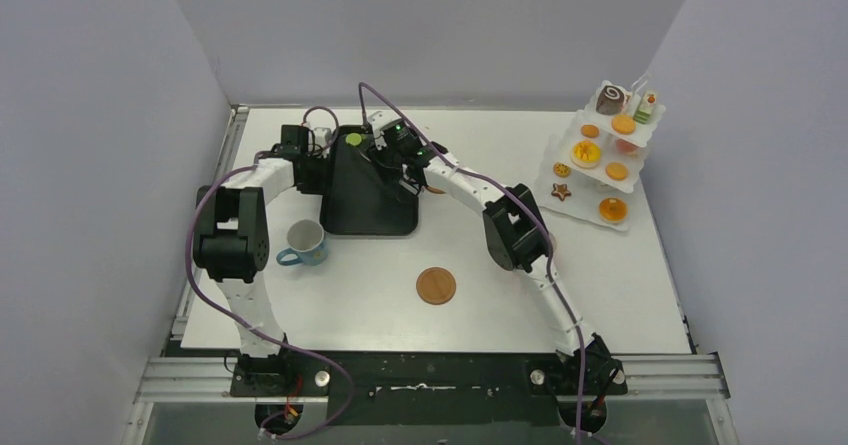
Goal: Serve the afternoon tea
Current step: Move the tray at the center of the board.
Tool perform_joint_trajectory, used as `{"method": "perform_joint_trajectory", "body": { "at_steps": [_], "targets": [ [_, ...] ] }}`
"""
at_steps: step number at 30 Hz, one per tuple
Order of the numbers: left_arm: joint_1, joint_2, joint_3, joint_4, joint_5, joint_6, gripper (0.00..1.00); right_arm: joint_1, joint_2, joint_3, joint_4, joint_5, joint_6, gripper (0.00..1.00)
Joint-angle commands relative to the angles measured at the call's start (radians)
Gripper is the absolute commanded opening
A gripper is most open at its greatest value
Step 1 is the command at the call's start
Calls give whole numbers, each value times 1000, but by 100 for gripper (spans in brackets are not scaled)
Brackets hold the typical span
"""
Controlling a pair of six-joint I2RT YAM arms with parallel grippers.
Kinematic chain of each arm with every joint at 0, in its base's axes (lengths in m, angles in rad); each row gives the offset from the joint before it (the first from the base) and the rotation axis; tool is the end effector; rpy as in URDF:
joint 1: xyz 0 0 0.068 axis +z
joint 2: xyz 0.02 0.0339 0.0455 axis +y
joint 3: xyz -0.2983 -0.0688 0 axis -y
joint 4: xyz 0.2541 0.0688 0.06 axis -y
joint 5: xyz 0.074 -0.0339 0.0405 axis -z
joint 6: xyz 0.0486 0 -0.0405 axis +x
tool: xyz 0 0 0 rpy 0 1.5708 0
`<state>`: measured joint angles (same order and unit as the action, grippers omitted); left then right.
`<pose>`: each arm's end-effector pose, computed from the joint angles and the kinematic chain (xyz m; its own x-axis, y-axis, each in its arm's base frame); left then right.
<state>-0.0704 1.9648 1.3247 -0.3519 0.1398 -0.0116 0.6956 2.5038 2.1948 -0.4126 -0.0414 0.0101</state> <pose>0.4394 -0.0378 0.1831 -0.8367 0.0475 -0.5456 0.1360 0.9830 -0.1230 0.4685 0.3937 0.1900 -0.5138 -0.4158 -0.7504 -0.6590 0.7513 0.0349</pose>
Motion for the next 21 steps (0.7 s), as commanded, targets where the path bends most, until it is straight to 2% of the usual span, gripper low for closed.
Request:
{"method": "perform_joint_trajectory", "body": {
  "at_steps": [1, 21],
  "targets": [
    [-5, -73, 48, 3, 59, 53, 1, -2, -7, 70, 32, 23, -33, 45],
    [-8, -118, -18, 62, 92, 44, 1, 8, 55, 169, -11, 66, -44, 48]
  ]
}}
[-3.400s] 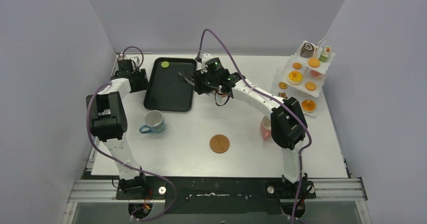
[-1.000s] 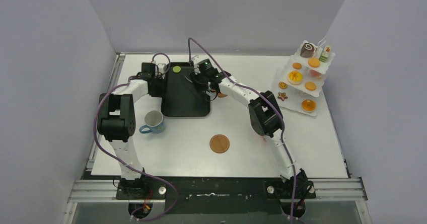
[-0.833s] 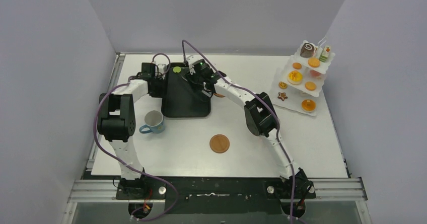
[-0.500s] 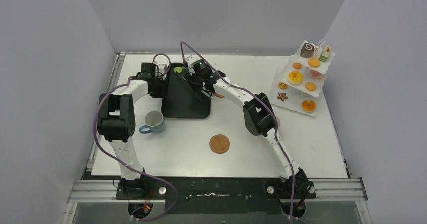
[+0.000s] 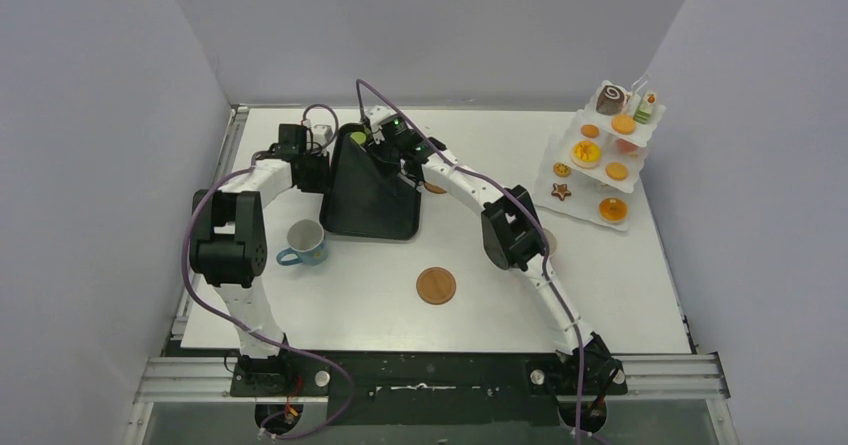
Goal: Serve the afternoon tea
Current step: Move the tray at the center of the board, then pick up the desert from the tray.
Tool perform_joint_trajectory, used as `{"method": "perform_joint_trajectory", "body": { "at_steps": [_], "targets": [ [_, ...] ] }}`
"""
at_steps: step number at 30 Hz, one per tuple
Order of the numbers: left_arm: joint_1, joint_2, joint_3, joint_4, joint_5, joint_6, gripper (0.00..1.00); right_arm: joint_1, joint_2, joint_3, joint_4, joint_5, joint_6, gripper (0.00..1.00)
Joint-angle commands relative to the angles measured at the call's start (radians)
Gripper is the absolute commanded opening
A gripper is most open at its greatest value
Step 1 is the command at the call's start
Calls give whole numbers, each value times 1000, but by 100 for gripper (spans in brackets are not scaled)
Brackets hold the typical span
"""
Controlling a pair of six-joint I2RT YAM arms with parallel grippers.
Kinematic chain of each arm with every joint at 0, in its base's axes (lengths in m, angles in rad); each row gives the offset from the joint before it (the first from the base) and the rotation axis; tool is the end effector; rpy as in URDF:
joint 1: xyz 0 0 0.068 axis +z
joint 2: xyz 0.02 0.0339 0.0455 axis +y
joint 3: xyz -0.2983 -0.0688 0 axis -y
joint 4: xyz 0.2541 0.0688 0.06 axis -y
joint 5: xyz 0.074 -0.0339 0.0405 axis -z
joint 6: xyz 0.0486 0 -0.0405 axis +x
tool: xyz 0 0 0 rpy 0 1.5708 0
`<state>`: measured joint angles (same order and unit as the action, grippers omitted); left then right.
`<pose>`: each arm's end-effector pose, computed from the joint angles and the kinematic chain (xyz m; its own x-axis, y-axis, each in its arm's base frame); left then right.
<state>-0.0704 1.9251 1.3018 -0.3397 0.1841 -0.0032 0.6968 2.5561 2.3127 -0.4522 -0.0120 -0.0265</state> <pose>0.4327 -0.0394 0.1937 -0.8194 0.0546 -0.5706 0.1708 0.9735 -0.1521 0.4780 0.4008 0.1968 -0.4741 -0.4313 -0.7676 -0.6616 0.7498 -0.0127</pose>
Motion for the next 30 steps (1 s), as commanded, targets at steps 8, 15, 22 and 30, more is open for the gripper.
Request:
{"method": "perform_joint_trajectory", "body": {
  "at_steps": [8, 15, 22, 30],
  "targets": [
    [-6, -75, -1, 51, 49, 21, 1, 5, 9, 54, 15, 20, 3, 48],
    [-8, -78, -12, 67, 56, 13, 1, 6, 16, 67, 18, -21, 11, 40],
    [-8, -81, -12, 74, 55, 12, 1, 14, 29, 98, 2, -35, -12, 41],
    [-1, -63, 1, 56, -4, -39, 3, 17, -19, 87, -8, -39, -10, 41]
  ]
}}
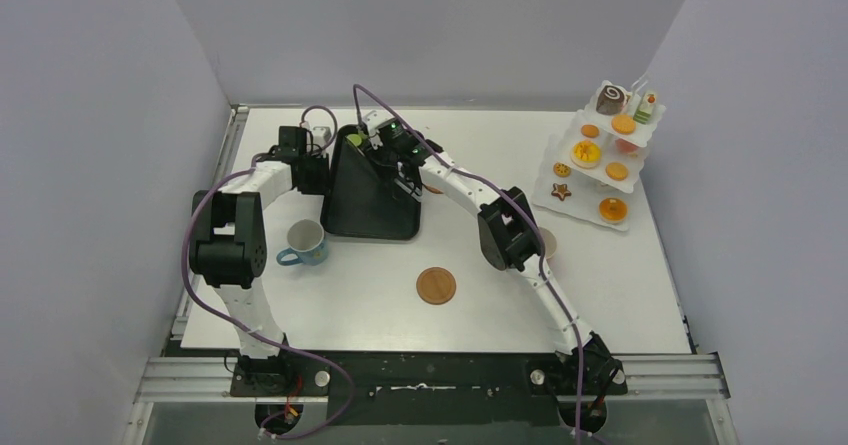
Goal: Serve the afternoon tea
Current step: Pick up the desert from the tray.
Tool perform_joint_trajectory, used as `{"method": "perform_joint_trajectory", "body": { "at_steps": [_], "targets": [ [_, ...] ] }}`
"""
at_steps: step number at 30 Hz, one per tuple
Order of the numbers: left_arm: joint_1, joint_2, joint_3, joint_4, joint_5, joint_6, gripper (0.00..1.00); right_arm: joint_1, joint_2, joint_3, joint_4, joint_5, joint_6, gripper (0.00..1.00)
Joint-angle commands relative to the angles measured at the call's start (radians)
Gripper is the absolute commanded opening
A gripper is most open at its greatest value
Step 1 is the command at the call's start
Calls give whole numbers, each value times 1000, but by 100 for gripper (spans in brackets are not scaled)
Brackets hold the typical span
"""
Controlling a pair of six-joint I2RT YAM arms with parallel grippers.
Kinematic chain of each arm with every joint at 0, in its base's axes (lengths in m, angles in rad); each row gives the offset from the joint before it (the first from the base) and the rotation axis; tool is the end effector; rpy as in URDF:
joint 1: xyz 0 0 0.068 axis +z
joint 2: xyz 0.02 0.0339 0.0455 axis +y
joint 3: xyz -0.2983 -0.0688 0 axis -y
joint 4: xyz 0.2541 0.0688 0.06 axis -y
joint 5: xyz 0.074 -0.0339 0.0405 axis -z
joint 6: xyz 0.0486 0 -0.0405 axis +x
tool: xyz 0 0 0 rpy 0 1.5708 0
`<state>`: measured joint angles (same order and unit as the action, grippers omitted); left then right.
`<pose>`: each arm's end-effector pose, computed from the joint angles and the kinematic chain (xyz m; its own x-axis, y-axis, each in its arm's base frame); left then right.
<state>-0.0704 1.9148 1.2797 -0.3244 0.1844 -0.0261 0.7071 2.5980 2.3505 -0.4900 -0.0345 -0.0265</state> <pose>0.4290 -0.0392 0.1922 -0.8211 0.0322 -0.5698 0.1527 0.9744 -0.1651 0.4756 0.4086 0.1813 -0.4933 -0.4564 -0.7405 -0.6820 0.7314 0.0036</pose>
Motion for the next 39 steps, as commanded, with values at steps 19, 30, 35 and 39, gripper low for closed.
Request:
{"method": "perform_joint_trajectory", "body": {
  "at_steps": [19, 30, 35, 39],
  "targets": [
    [22, -27, 78, -13, -9, -57, 42, 5, -305, -193, 59, 24, 25, 41],
    [30, -121, 194, -102, 25, -103, 97, -21, -596, -496, 93, 102, 109, 41],
    [29, -214, 218, -125, 34, -109, 97, -24, -751, -679, 105, 139, 119, 41],
    [27, -283, 252, -216, 71, -124, 97, -27, -877, -772, 81, 170, 134, 41]
  ]
}}
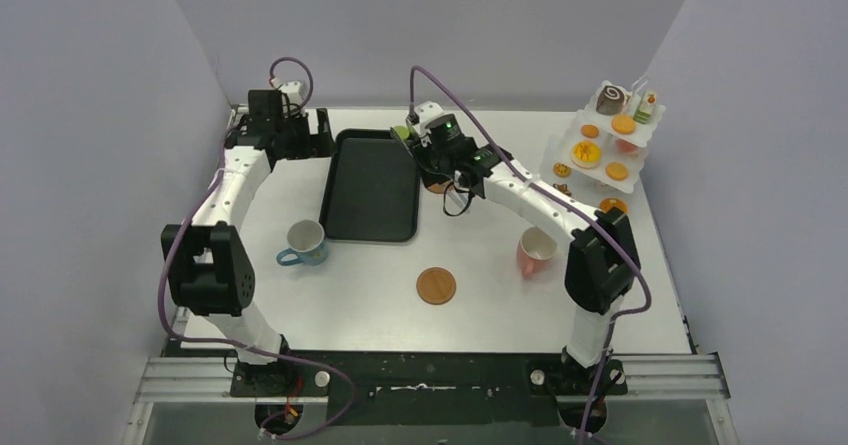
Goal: Serve the afternoon tea
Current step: Pick up the desert from the tray, then place the desert on the desert table.
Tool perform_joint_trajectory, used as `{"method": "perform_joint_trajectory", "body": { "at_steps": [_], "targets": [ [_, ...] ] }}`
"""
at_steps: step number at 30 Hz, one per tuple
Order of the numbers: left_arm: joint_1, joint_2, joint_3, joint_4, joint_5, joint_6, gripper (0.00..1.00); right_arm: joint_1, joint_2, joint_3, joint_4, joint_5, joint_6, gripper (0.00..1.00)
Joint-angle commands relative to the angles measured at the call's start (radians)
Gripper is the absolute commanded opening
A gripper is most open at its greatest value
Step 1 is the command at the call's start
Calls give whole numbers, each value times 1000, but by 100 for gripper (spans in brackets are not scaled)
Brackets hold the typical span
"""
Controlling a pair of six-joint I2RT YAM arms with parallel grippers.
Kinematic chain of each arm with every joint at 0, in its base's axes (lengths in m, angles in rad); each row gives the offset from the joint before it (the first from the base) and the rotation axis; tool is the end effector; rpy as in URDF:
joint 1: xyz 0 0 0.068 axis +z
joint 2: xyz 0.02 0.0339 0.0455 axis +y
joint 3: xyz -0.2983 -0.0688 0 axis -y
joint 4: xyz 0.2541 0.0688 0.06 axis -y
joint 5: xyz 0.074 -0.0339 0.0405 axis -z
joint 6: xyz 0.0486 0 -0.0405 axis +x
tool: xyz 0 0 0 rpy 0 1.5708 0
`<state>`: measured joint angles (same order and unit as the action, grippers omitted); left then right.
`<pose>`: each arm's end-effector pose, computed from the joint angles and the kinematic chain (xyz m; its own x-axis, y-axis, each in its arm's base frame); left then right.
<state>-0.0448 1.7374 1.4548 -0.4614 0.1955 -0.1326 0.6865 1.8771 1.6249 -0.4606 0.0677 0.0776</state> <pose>0.4189 -0.0282 0.3120 -0.6953 -0.0987 -0.7119 0.0956 0.9690 -0.2277 0.3607 0.2913 0.3125 -0.5502 -0.3509 -0.7577 -0.5518 0.8338 0.0145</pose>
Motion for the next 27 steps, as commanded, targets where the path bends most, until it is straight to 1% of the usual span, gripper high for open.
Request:
{"method": "perform_joint_trajectory", "body": {
  "at_steps": [1, 4, 5, 7, 10, 12, 15, 17, 18, 20, 22, 27],
  "targets": [
    [-4, -129, 73, -99, 78, -6, 97, -7, -184, -69, 39, 81, 33, 41],
    [-36, -230, 30, -135, 48, 21, 97, -12, -256, -121, -11, 111, 46, 41],
    [-49, -269, 5, -134, 31, 13, 97, -14, -278, -136, -30, 127, 51, 41],
    [-80, -339, -48, -121, 44, -14, 97, -19, -321, -167, -55, 165, 65, 41],
    [-142, -428, -119, -108, 41, -54, 97, -24, -380, -205, -98, 218, 88, 41],
    [-189, -481, -164, -87, 39, -55, 97, -33, -408, -218, -140, 249, 102, 41],
    [-264, -544, -204, -87, 30, -24, 97, -66, -446, -236, -202, 272, 126, 41],
    [-292, -578, -230, -99, -4, -18, 97, -106, -471, -260, -235, 279, 136, 41],
    [-299, -599, -249, -92, -28, -39, 97, -114, -484, -272, -251, 301, 141, 41],
    [-303, -629, -310, -39, -16, -73, 97, -134, -509, -298, -281, 332, 154, 41],
    [-303, -653, -348, -11, -32, -105, 97, -160, -534, -326, -314, 328, 175, 41],
    [-303, -699, -336, -21, -42, -101, 97, -213, -587, -376, -394, 313, 210, 41]
  ]
}}
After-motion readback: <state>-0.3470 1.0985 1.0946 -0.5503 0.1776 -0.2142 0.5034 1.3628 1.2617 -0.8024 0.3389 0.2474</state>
